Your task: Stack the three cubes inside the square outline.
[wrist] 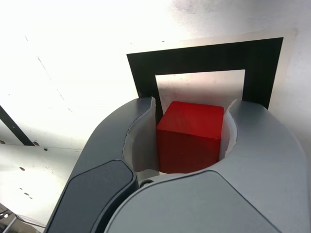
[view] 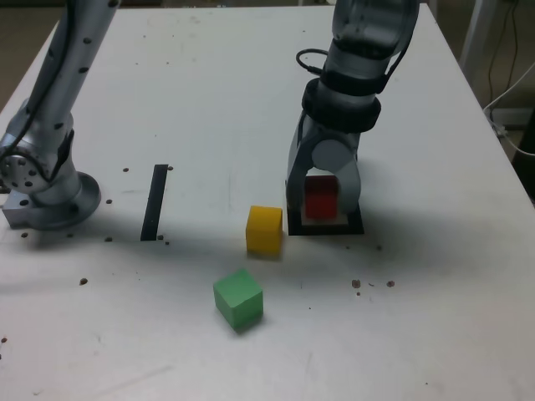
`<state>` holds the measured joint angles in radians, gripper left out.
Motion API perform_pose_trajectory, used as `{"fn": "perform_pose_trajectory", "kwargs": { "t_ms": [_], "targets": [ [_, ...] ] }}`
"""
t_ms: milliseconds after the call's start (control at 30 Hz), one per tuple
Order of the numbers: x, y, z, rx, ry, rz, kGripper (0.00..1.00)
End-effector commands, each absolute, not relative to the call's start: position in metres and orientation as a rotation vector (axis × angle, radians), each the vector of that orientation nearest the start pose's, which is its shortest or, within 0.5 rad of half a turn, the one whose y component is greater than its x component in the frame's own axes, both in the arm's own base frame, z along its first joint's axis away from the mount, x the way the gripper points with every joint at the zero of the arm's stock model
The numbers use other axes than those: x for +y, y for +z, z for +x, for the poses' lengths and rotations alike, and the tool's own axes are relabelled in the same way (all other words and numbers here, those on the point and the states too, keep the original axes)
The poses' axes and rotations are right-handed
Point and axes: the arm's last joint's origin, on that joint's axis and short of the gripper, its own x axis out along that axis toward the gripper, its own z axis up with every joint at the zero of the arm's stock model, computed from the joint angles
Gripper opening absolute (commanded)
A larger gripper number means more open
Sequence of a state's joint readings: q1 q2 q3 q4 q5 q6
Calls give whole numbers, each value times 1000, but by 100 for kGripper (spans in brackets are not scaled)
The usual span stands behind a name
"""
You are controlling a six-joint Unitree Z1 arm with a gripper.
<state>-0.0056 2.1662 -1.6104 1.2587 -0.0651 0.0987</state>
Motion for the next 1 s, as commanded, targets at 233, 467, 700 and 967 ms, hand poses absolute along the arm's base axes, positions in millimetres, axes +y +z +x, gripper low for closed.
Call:
{"fn": "perform_pose_trajectory", "kwargs": {
  "t_ms": [233, 467, 700, 967],
  "targets": [
    [-5, 206, 383, 1810, -143, 20, 100],
    [-5, 209, 380, 1803, -140, 28, 100],
    [-2, 239, 364, 1743, -91, 70, 100],
    [-6, 267, 328, 1715, -60, 95, 100]
  ]
}}
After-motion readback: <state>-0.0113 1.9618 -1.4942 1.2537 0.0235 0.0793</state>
